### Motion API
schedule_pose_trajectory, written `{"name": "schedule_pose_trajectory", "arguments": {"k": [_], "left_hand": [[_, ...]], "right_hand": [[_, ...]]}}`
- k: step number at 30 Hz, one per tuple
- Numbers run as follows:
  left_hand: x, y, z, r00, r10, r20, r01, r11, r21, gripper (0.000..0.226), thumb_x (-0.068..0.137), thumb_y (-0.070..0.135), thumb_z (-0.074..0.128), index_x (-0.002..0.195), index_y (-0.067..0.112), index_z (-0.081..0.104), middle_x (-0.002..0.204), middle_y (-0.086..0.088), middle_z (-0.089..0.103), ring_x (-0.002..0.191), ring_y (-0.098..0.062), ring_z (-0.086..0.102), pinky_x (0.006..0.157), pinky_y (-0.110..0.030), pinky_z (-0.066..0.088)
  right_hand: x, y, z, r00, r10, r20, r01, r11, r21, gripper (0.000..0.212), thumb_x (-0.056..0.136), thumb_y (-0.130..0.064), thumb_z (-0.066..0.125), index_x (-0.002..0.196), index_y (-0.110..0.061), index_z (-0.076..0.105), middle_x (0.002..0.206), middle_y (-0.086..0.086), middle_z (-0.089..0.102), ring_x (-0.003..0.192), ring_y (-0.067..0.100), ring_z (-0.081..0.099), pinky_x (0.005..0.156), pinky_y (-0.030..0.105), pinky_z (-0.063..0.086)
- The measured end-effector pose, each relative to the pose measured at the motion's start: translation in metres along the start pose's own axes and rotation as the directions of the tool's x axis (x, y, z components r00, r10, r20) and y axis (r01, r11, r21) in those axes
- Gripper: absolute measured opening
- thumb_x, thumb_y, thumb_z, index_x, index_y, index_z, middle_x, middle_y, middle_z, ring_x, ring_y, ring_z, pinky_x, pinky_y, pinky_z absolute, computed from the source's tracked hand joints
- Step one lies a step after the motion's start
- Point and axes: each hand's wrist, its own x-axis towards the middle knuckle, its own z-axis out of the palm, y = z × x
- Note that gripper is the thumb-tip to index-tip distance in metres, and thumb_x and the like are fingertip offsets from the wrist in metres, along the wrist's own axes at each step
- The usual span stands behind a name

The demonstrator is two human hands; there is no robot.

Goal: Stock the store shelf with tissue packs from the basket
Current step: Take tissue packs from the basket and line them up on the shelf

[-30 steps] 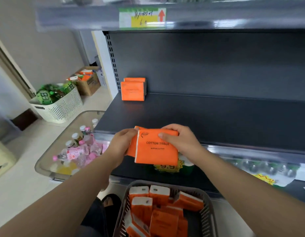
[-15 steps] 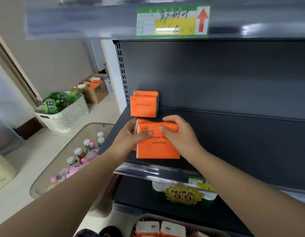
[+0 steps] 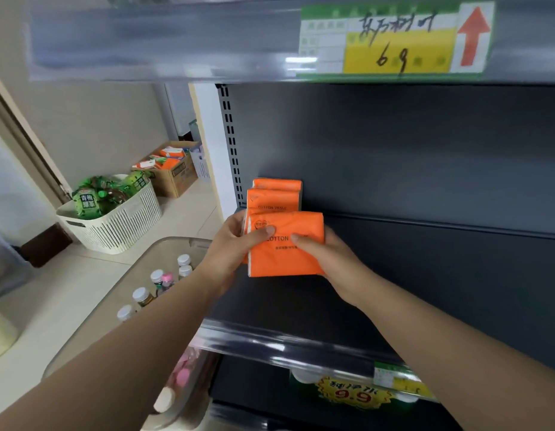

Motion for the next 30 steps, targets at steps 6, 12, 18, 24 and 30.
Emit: {"name": "schedule_pose_trajectory", "arguments": {"k": [6,12,18,24,30], "left_hand": [[0.018,-0.004,-0.011,0.999,0.012,0.050,-0.015,0.998,0.064,0.033,0.074,0.031,0.080,0.102,0.045,0.068,0.107,0.007,0.073,0.099,-0.013,0.070,0.074,-0.023,0.057],[0.033,-0.012,-0.018,0.998,0.062,0.011,-0.063,0.996,0.058,0.034,0.084,0.023,0.071,0.111,0.041,0.063,0.102,0.017,0.073,0.092,0.000,0.069,0.067,-0.014,0.055],[0.046,-0.026,-0.025,0.998,0.063,-0.015,-0.063,0.998,0.029,0.041,0.091,0.021,0.065,0.123,0.044,0.054,0.107,0.015,0.071,0.098,-0.002,0.067,0.069,-0.017,0.055],[0.054,-0.029,-0.028,0.997,0.065,0.052,-0.070,0.992,0.100,0.038,0.098,0.021,0.054,0.129,0.040,0.048,0.126,0.000,0.063,0.113,-0.015,0.063,0.090,-0.031,0.053],[0.053,-0.033,-0.032,0.999,-0.010,0.033,0.004,0.988,0.154,0.029,0.099,0.027,0.051,0.113,0.052,0.049,0.104,0.024,0.068,0.095,0.005,0.066,0.069,-0.012,0.052]], "right_hand": [[0.022,0.006,0.008,0.995,-0.062,-0.077,0.064,0.998,0.019,0.042,0.085,-0.030,0.068,0.122,-0.033,0.049,0.117,-0.007,0.063,0.106,0.010,0.060,0.079,0.024,0.048],[0.045,0.011,0.020,0.987,-0.089,-0.132,0.085,0.996,-0.033,0.054,0.086,-0.029,0.068,0.133,-0.032,0.042,0.134,0.000,0.051,0.119,0.018,0.053,0.101,0.043,0.045],[0.060,0.019,0.030,0.981,-0.126,-0.147,0.118,0.991,-0.062,0.045,0.091,-0.020,0.061,0.123,-0.041,0.038,0.131,-0.002,0.053,0.115,0.012,0.054,0.092,0.030,0.046],[0.067,0.024,0.039,0.980,-0.124,-0.154,0.111,0.989,-0.094,0.052,0.096,-0.016,0.052,0.138,-0.035,0.029,0.134,-0.003,0.049,0.118,0.013,0.050,0.098,0.033,0.042],[0.067,0.027,0.044,0.984,-0.087,-0.156,0.070,0.991,-0.115,0.050,0.096,-0.017,0.052,0.134,-0.039,0.028,0.135,-0.003,0.046,0.120,0.014,0.048,0.099,0.034,0.041]]}}
